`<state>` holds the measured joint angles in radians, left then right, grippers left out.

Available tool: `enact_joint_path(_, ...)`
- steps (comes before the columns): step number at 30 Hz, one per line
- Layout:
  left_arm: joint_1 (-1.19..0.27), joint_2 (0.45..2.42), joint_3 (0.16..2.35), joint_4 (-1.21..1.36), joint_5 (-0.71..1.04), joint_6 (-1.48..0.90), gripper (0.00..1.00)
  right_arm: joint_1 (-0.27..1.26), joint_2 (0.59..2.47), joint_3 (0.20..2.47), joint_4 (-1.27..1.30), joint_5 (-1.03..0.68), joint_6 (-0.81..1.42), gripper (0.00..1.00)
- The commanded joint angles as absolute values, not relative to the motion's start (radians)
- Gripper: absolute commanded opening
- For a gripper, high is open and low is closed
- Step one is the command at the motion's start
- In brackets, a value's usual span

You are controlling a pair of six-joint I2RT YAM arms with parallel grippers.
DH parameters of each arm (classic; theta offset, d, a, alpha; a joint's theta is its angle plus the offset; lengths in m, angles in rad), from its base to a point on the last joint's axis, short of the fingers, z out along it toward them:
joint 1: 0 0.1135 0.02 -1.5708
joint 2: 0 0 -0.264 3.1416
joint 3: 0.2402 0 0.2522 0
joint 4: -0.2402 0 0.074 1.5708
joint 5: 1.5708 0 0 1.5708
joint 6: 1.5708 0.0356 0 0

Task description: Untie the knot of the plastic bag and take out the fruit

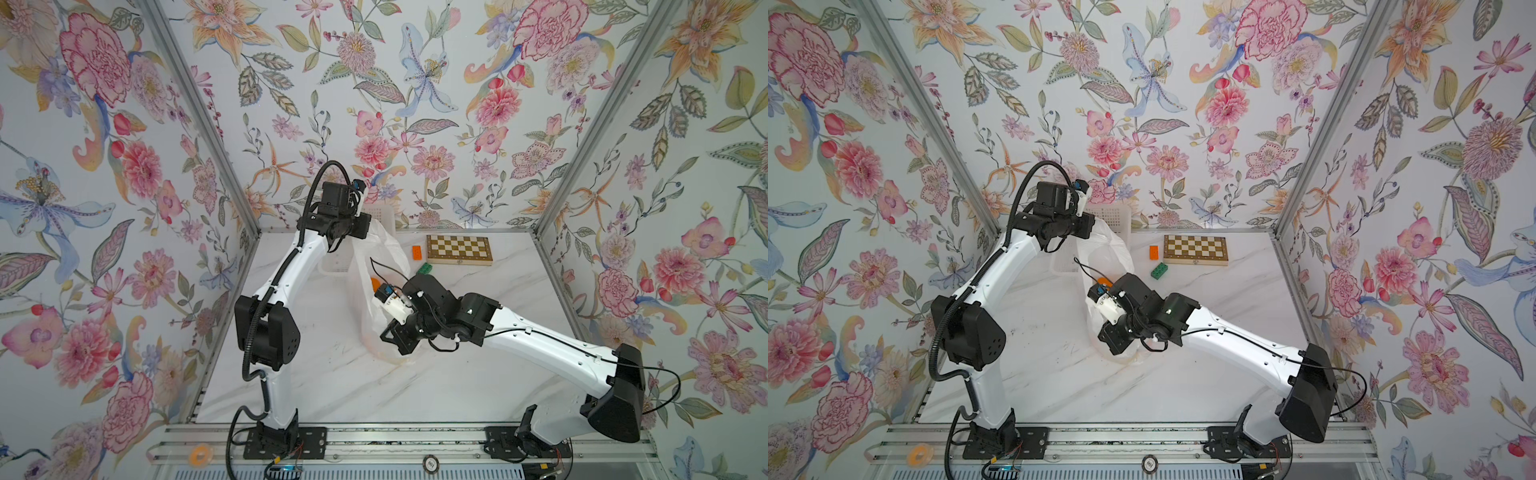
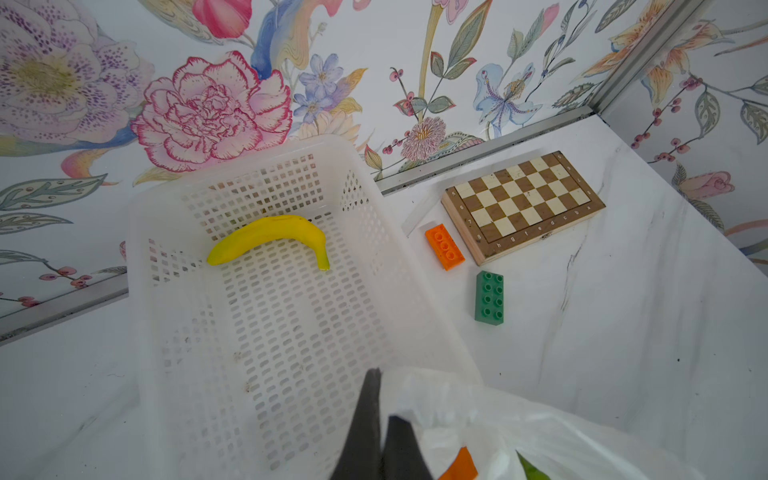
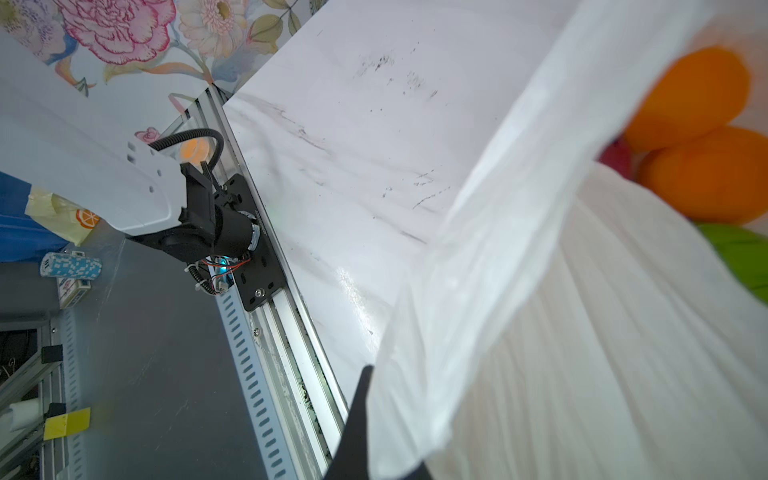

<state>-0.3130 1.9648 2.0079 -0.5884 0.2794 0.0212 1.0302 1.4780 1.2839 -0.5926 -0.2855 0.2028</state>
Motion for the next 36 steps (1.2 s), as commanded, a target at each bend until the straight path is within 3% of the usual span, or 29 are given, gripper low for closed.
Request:
enact_joint_path(1, -0.306, 1.989, 2.093, -0.581, 0.251, 0.012, 0.00, 1.055, 1.497, 1.159, -0.607, -0.325, 0.260, 0.05)
enact_joint_path(7, -0.303, 1.983, 2.099, -0.601, 0.251, 0.023, 0.00, 1.061, 1.421, 1.095, -0.544, -0.291, 0.282, 0.14)
enact_joint_path(11, -0.305, 1.938, 2.055, -0.576, 0.276, -0.012, 0.19, 1.048, 1.385, 1.105, -0.529, -0.252, 0.293, 0.29)
enact_joint_path(17, -0.316, 1.827, 1.936, -0.570, 0.282, -0.046, 0.35, 1.011, 1.353, 1.182, -0.526, -0.211, 0.296, 0.58)
enact_joint_path(22, -0.319, 1.706, 1.819, -0.581, 0.259, -0.058, 0.46, 0.947, 1.348, 1.269, -0.523, -0.179, 0.329, 0.75)
enact_joint_path(26, -0.319, 1.606, 1.744, -0.603, 0.240, -0.114, 0.47, 0.899, 1.360, 1.332, -0.494, -0.141, 0.364, 0.78)
enact_joint_path(31, -0.338, 1.478, 1.629, -0.589, 0.345, -0.240, 0.42, 0.859, 1.441, 1.404, -0.451, -0.087, 0.423, 0.77)
enact_joint_path(36, -0.384, 1.432, 1.510, -0.606, 0.401, -0.317, 0.41, 0.813, 1.553, 1.460, -0.451, -0.129, 0.492, 0.76)
